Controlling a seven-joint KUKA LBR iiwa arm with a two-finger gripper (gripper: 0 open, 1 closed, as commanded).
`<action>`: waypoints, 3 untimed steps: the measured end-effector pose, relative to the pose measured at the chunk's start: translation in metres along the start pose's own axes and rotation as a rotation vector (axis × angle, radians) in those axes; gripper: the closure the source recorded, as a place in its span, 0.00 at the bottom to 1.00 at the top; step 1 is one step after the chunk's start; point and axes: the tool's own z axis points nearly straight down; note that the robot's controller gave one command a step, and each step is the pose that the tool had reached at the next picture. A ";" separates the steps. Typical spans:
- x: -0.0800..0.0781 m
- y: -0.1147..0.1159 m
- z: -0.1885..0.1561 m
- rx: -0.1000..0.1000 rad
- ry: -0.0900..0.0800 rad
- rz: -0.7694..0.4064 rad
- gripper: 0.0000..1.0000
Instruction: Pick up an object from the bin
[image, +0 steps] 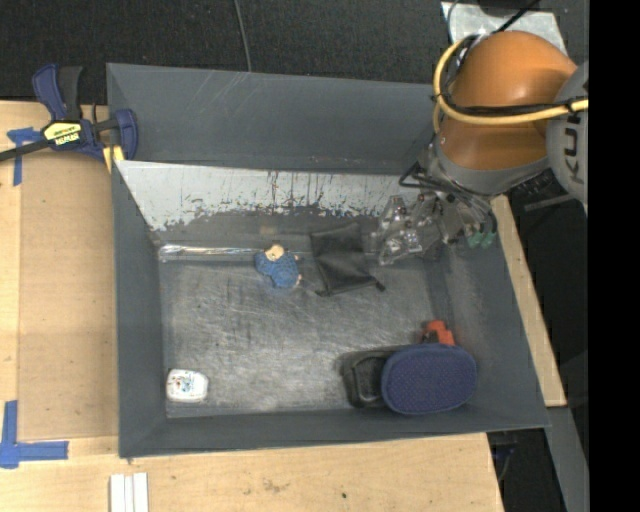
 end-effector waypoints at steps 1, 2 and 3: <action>-0.001 0.000 -0.005 0.001 -0.007 0.001 1.00; -0.015 0.040 0.091 -0.001 0.001 -0.078 1.00; -0.016 0.038 0.086 0.001 -0.007 -0.074 0.00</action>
Offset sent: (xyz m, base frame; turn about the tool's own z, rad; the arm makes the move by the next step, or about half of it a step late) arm 0.0000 0.0000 0.0000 0.0000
